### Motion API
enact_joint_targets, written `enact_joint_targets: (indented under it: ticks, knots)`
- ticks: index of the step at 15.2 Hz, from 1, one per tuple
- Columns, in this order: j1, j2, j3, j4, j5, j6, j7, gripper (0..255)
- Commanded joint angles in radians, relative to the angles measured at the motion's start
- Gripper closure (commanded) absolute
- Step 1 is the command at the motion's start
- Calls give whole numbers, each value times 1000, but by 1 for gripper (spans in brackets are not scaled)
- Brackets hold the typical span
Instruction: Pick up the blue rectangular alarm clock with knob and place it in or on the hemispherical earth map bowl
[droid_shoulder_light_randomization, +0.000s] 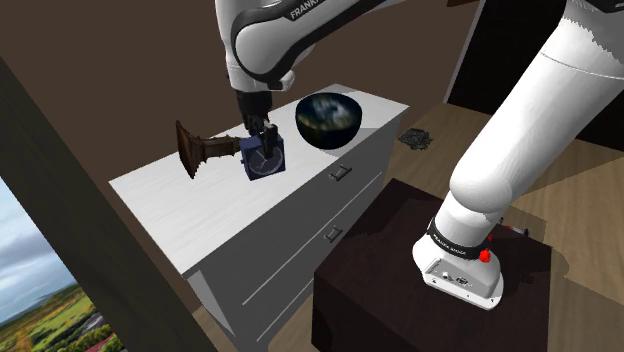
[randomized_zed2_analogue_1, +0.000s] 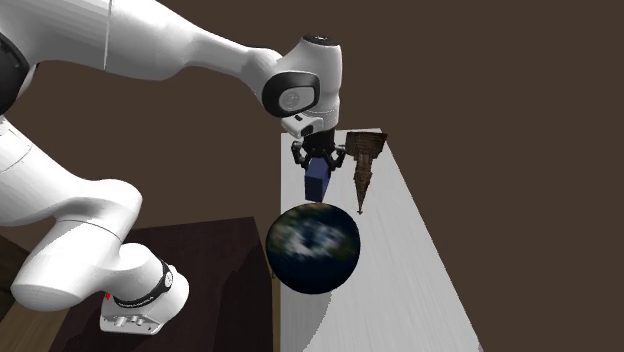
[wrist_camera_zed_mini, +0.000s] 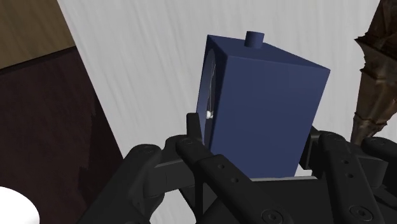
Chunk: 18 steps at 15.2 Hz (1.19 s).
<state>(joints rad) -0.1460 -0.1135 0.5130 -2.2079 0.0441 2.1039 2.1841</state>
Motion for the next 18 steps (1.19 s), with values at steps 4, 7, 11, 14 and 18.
enact_joint_targets:
  ticks: [4, 7, 11, 14, 18]
  knots:
    - [0, -24, -5, 39, 11, -60, -9, 255]
    - [0, -37, -8, 67, 17, -101, -14, 255]
    - [-1, -52, -13, 108, 22, -155, -19, 255]
    - [-2, -60, -16, 141, 25, -195, -22, 255]
    - [-3, -68, -20, 187, 27, -249, -25, 255]
